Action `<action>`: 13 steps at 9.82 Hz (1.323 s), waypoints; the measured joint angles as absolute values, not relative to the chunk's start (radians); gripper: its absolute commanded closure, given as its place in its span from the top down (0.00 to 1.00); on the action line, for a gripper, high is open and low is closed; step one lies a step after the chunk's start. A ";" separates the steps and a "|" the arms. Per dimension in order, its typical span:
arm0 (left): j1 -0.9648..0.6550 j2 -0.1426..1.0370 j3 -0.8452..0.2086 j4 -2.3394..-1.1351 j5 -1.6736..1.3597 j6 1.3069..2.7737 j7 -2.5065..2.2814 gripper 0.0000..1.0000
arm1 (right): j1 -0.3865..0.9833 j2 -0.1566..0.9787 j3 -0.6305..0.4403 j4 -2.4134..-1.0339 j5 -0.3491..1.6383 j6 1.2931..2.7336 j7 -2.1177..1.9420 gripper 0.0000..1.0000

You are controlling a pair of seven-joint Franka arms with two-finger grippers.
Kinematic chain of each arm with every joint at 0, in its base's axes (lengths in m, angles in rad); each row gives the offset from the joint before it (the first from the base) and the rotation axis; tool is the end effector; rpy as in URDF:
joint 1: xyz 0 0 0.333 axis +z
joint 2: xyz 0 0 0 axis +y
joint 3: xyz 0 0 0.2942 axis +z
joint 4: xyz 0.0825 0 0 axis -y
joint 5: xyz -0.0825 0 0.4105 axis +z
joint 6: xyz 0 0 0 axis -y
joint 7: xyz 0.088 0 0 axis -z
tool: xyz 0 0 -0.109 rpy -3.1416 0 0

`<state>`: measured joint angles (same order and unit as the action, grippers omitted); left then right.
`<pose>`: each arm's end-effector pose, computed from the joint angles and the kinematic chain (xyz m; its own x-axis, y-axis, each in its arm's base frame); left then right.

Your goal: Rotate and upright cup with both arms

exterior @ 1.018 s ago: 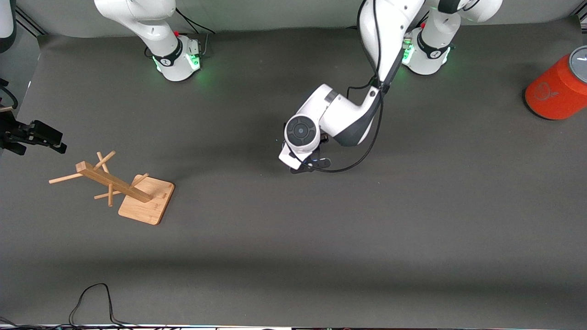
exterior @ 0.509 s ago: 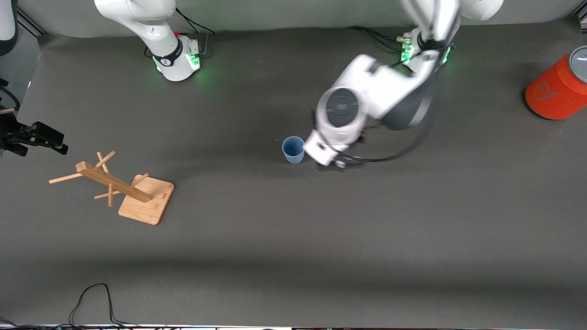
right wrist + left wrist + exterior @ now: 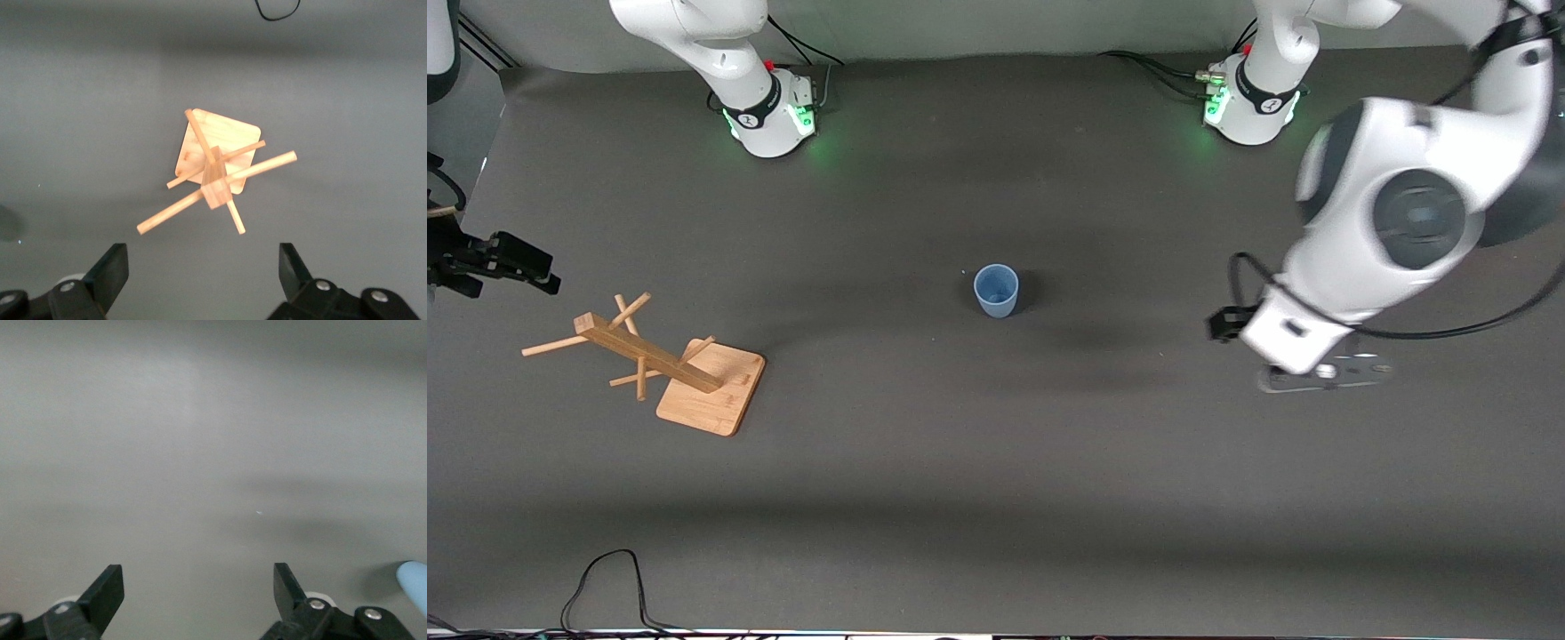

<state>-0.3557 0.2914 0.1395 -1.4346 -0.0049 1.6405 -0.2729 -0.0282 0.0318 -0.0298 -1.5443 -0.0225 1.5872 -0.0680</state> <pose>0.6421 -0.1521 0.4946 0.9960 0.0549 -0.0701 0.0510 -0.9971 -0.0561 0.5908 -0.0365 0.5968 0.9999 0.0104 0.0095 0.0101 -0.9997 0.0242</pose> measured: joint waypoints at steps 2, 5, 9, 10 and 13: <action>-0.242 0.231 0.139 -1.439 -0.020 1.591 -0.170 1.00 | -0.027 0.026 -0.030 -1.531 -0.023 1.568 -0.068 1.00; -0.144 0.117 0.139 -1.451 -0.047 1.530 -0.105 1.00 | -0.025 0.026 -0.030 -1.529 -0.023 1.548 -0.069 1.00; -0.081 0.005 0.137 -1.528 -0.041 1.518 -0.028 1.00 | -0.019 0.019 -0.030 -1.528 -0.023 1.548 -0.073 1.00; -0.065 -0.021 0.137 -1.541 -0.041 1.505 -0.010 1.00 | -0.019 0.015 -0.030 -1.528 -0.023 1.547 -0.074 1.00; -0.061 -0.075 0.092 -1.599 0.013 1.499 0.005 1.00 | -0.017 0.010 -0.030 -1.528 -0.023 1.537 -0.075 1.00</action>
<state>-0.0607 -0.0753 0.0922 -1.5991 0.0130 1.4993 0.0048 -0.0175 0.0096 -0.0301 -1.5276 -0.0225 1.5370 -0.0752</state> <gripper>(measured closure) 0.000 0.000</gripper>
